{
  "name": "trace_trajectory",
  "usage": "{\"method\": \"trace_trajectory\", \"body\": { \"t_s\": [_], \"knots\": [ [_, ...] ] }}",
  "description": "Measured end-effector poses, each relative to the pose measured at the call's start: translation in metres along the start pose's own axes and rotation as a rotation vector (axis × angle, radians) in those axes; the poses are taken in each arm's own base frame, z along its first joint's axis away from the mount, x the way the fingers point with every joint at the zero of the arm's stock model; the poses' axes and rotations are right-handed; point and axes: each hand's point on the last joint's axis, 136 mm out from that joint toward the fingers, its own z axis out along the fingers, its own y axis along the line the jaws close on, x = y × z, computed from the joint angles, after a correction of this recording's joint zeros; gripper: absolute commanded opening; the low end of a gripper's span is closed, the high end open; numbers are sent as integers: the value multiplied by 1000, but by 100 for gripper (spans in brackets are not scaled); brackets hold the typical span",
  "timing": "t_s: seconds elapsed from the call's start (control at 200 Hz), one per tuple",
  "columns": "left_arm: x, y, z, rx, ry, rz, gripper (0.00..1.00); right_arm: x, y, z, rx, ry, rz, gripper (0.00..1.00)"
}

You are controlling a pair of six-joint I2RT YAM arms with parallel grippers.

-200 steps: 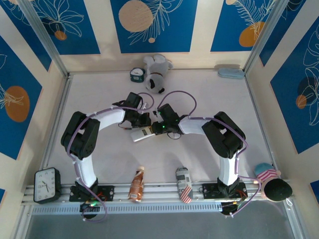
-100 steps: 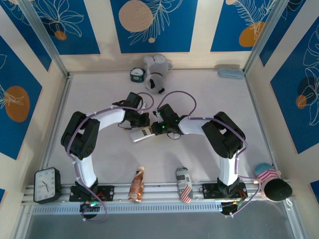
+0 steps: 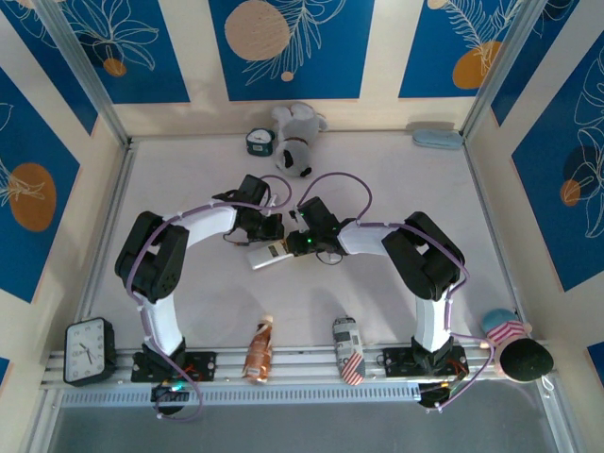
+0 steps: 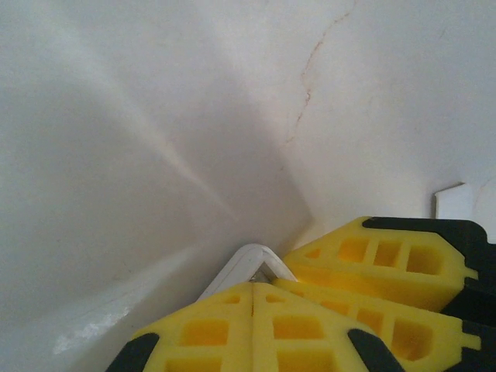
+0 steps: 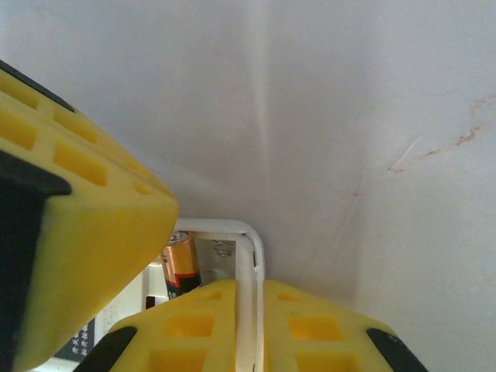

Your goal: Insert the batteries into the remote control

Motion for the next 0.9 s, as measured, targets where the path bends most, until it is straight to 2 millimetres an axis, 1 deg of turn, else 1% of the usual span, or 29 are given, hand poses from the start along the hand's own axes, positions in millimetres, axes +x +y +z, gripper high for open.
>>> {"method": "trace_trajectory", "body": {
  "t_s": [0.295, 0.9],
  "knots": [
    [5, 2, 2, 0, 12, 0, 4, 0, 0, 0, 0, 1, 0, 15],
    [6, -4, 5, 30, 5, 14, 2, 1, 0, 0, 0, 2, -1, 15]
  ]
}}
